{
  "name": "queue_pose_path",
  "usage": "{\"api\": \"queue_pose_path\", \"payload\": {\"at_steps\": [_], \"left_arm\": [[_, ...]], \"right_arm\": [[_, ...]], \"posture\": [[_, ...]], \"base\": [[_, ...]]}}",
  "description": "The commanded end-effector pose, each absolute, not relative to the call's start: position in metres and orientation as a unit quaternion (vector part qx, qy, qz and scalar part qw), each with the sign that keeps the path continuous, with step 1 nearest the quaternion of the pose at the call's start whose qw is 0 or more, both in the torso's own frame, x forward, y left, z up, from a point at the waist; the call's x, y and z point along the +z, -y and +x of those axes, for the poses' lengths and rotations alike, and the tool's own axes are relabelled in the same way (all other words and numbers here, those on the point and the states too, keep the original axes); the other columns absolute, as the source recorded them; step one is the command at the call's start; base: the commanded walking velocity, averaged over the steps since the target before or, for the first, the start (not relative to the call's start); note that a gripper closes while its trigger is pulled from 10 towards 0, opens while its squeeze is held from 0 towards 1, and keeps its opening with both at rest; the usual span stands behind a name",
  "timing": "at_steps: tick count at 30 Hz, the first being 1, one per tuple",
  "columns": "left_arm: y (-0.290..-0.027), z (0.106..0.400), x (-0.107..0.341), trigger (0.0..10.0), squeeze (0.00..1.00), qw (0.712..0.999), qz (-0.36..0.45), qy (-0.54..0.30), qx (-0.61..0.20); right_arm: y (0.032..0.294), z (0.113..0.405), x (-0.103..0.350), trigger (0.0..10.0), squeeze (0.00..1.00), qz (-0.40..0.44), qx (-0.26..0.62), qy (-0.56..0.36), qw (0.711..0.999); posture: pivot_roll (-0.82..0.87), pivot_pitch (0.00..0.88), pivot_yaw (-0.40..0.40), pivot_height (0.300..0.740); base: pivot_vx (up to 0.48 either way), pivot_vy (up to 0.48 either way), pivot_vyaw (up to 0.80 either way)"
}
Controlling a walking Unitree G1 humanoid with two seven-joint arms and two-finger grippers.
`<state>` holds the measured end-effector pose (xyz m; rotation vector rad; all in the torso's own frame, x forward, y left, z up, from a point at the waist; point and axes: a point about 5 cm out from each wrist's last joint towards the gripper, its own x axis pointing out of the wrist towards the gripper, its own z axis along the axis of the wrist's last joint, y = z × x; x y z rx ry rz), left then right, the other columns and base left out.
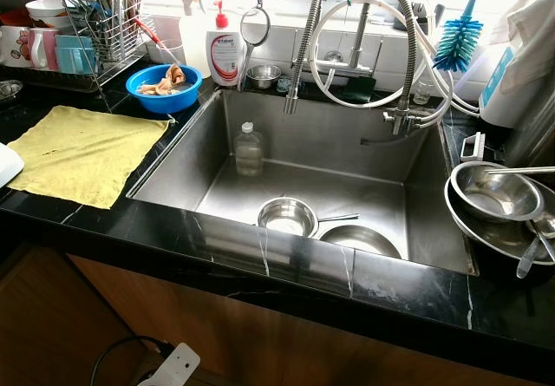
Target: Kitchen organization
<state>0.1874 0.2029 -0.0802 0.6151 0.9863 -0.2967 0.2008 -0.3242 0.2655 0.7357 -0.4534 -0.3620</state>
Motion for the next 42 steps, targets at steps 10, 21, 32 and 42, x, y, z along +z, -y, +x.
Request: {"api": "queue_pose_path", "payload": {"at_steps": [10,21,32,42], "left_arm": [[-0.203,0.189,-0.080,10.0,0.00,0.834,0.279,-0.460,-0.124],[-0.202,0.186,-0.081,10.0,0.00,0.834,0.276,-0.462,-0.121],[-0.202,0.184,-0.082,10.0,0.00,0.833,0.275,-0.465,-0.120],[-0.202,0.186,-0.081,10.0,0.00,0.836,0.270,-0.464,-0.115]], "right_arm": [[0.254,0.263,0.245,10.0,0.00,0.238,-0.004,0.102,0.966],[0.229,0.317,0.203,10.0,0.00,0.125,0.036,0.001,0.992],[0.199,0.334,0.182,10.0,0.00,0.095,0.090,-0.022,0.991],[0.189,0.336,0.160,10.0,0.15,0.033,0.092,-0.057,0.994]], "posture": [[-0.03,0.000,-0.039,0.740],[-0.01,0.000,-0.054,0.740],[0.00,0.000,-0.058,0.740],[0.00,0.000,-0.060,0.740]], "base": [[0.000,0.000,0.00],[0.000,0.000,0.00],[0.000,0.000,0.00],[0.000,0.000,0.00]]}}
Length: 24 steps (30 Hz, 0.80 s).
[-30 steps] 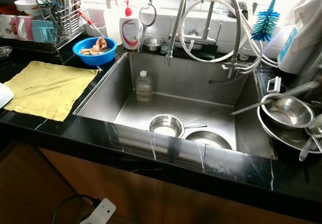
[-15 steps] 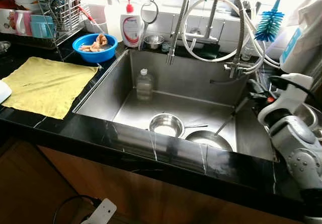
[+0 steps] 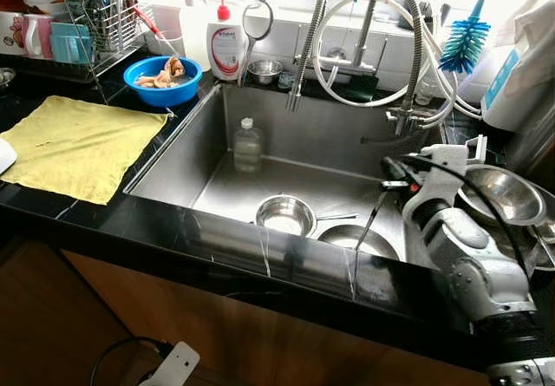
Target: Kitchen organization
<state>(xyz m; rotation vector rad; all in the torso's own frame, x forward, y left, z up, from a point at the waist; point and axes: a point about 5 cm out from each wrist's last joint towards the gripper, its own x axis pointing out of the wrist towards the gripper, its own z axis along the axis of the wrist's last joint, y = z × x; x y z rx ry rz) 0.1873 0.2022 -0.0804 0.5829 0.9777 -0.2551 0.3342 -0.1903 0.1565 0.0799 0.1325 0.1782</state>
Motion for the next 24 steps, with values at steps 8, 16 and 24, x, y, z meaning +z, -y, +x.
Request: {"api": "queue_pose_path", "payload": {"at_steps": [8,16,24], "left_arm": [[-0.203,0.186,-0.081,10.0,0.00,0.836,0.269,-0.465,-0.115],[-0.203,0.186,-0.081,10.0,0.00,0.836,0.269,-0.465,-0.114],[-0.203,0.185,-0.081,10.0,0.00,0.834,0.271,-0.466,-0.117]], "right_arm": [[0.186,0.337,0.163,10.0,1.00,0.030,0.101,-0.048,0.993],[0.189,0.339,0.172,10.0,1.00,0.013,0.083,-0.028,0.996],[0.198,0.321,0.206,10.0,0.00,-0.080,0.012,0.082,0.993]], "posture": [[0.00,0.000,-0.060,0.740],[0.00,0.000,-0.060,0.740],[-0.02,0.000,-0.054,0.740]], "base": [[0.000,0.000,0.00],[0.000,0.000,0.00],[0.000,0.000,0.00]]}}
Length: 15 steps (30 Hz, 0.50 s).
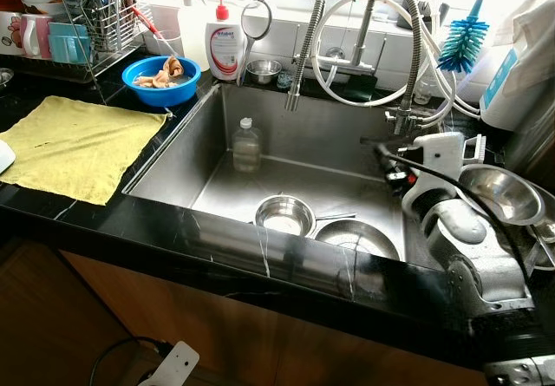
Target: Kitchen organization
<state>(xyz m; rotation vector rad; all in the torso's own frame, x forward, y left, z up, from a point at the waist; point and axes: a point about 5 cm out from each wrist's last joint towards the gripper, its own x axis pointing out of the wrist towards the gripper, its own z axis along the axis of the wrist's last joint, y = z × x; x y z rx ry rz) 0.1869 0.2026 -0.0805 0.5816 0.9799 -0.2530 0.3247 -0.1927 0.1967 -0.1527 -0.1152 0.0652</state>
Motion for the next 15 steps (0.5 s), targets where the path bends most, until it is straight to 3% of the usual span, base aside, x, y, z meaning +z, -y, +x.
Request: {"api": "queue_pose_path", "payload": {"at_steps": [1,4,7,8,9,15], "left_arm": [[-0.203,0.185,-0.082,10.0,0.00,0.834,0.271,-0.466,-0.117],[-0.203,0.185,-0.082,10.0,0.00,0.834,0.271,-0.466,-0.117],[-0.203,0.185,-0.081,10.0,0.00,0.833,0.273,-0.466,-0.117],[-0.203,0.185,-0.081,10.0,0.00,0.833,0.273,-0.466,-0.117],[-0.204,0.185,-0.081,10.0,0.00,0.832,0.275,-0.466,-0.119],[-0.204,0.185,-0.081,10.0,0.00,0.832,0.278,-0.465,-0.121]], "right_arm": [[0.205,0.313,0.212,10.0,0.00,-0.102,-0.016,0.110,0.988],[0.214,0.303,0.216,10.0,0.00,-0.126,-0.049,0.129,0.982],[0.245,0.271,0.215,10.0,0.00,-0.123,-0.151,0.150,0.969],[0.245,0.271,0.215,10.0,0.00,-0.123,-0.151,0.150,0.969],[0.263,0.254,0.210,10.0,0.00,-0.122,-0.196,0.147,0.962],[0.295,0.216,0.204,10.0,0.00,-0.102,-0.282,0.146,0.943]], "posture": [[-0.02,0.000,-0.055,0.740],[-0.02,0.000,-0.055,0.740],[-0.04,0.000,-0.048,0.740],[-0.04,0.000,-0.048,0.740],[-0.04,0.000,-0.044,0.740],[-0.05,0.000,-0.038,0.740]], "base": [[0.000,0.000,0.00],[0.000,0.000,0.00],[0.000,0.000,0.00],[0.000,0.000,0.00],[0.000,0.000,0.00],[0.000,0.000,0.00]]}}
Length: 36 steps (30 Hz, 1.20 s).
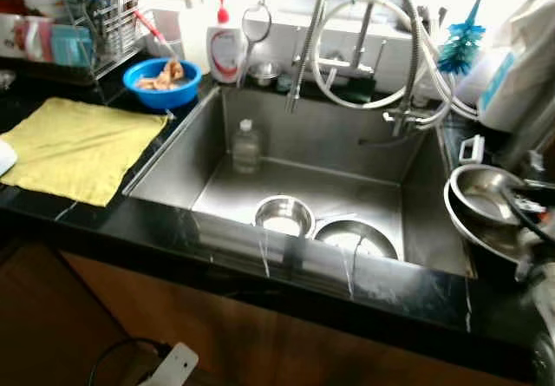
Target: Kitchen organization
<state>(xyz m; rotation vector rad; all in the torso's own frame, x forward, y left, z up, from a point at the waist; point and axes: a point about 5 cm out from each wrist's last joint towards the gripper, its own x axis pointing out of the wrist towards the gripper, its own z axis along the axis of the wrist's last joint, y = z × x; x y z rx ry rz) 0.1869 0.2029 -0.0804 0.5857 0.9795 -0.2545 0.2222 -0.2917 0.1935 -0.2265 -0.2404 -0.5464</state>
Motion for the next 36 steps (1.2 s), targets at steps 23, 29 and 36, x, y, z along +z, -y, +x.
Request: {"api": "queue_pose_path", "payload": {"at_steps": [23,29,36], "left_arm": [[-0.206,0.185,-0.081,10.0,0.00,0.831,0.285,-0.461,-0.123],[-0.206,0.186,-0.080,10.0,0.00,0.832,0.286,-0.460,-0.124],[-0.205,0.187,-0.080,10.0,0.00,0.832,0.286,-0.459,-0.124]], "right_arm": [[0.306,0.155,0.156,10.0,0.00,-0.117,-0.259,0.077,0.956],[0.305,0.149,0.152,10.0,0.00,-0.110,-0.242,0.072,0.961],[0.303,0.145,0.142,10.0,0.98,-0.099,-0.242,0.060,0.963]], "posture": [[-0.05,0.000,-0.035,0.740],[-0.05,0.000,-0.034,0.740],[-0.05,0.000,-0.031,0.740]], "base": [[0.000,0.000,0.00],[0.000,0.000,0.00],[0.000,0.000,0.00]]}}
